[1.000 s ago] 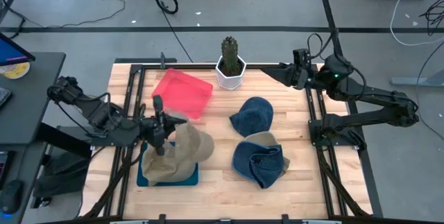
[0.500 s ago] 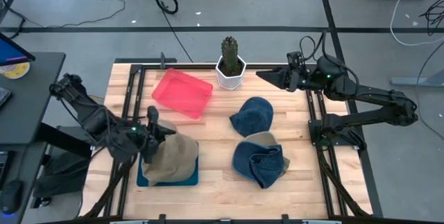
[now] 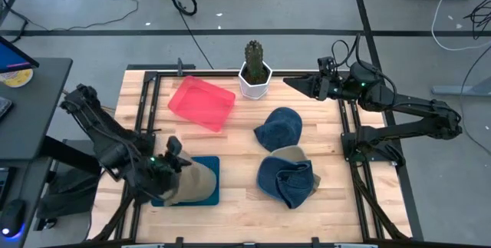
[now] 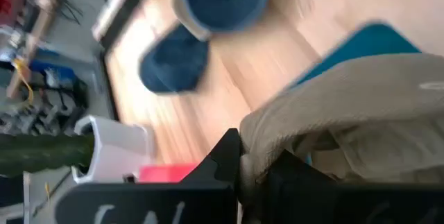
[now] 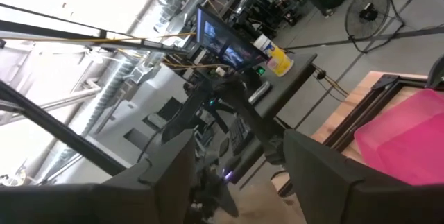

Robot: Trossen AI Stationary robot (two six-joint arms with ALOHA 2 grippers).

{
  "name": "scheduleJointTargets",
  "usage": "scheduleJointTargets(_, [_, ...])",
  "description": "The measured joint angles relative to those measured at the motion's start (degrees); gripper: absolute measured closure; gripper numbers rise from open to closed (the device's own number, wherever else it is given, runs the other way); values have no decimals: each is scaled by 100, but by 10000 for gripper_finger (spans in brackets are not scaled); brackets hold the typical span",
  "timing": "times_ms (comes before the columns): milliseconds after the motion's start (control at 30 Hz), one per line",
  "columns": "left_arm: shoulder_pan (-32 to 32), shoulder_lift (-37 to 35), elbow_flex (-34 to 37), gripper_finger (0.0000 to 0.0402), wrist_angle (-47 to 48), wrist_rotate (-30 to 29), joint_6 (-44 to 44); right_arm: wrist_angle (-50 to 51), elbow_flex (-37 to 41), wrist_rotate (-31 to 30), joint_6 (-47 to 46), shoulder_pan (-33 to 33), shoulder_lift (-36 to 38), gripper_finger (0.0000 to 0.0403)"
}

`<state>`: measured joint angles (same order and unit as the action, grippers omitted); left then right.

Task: Pick & Place hat
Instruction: Put the top brown cap into the blue bin

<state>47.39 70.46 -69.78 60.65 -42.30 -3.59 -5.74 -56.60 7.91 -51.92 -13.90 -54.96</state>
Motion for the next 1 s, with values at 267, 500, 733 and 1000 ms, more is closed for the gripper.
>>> scheduleJointTargets(267, [114,655,4,383,626,7,594,6,0,-12,0,1,-4,181])
scheduleJointTargets(500, [202,1211,6,383,291,4,100,37,0,-1,34,1,-4,181])
scheduleJointTargets(733, [204,1315,512,383,255,-17,-235,39,0,6,53,-1,-4,181])
scheduleJointTargets(1000, [254,1310,859,383,515,-28,-11,97,0,69,81,1,-7,181])
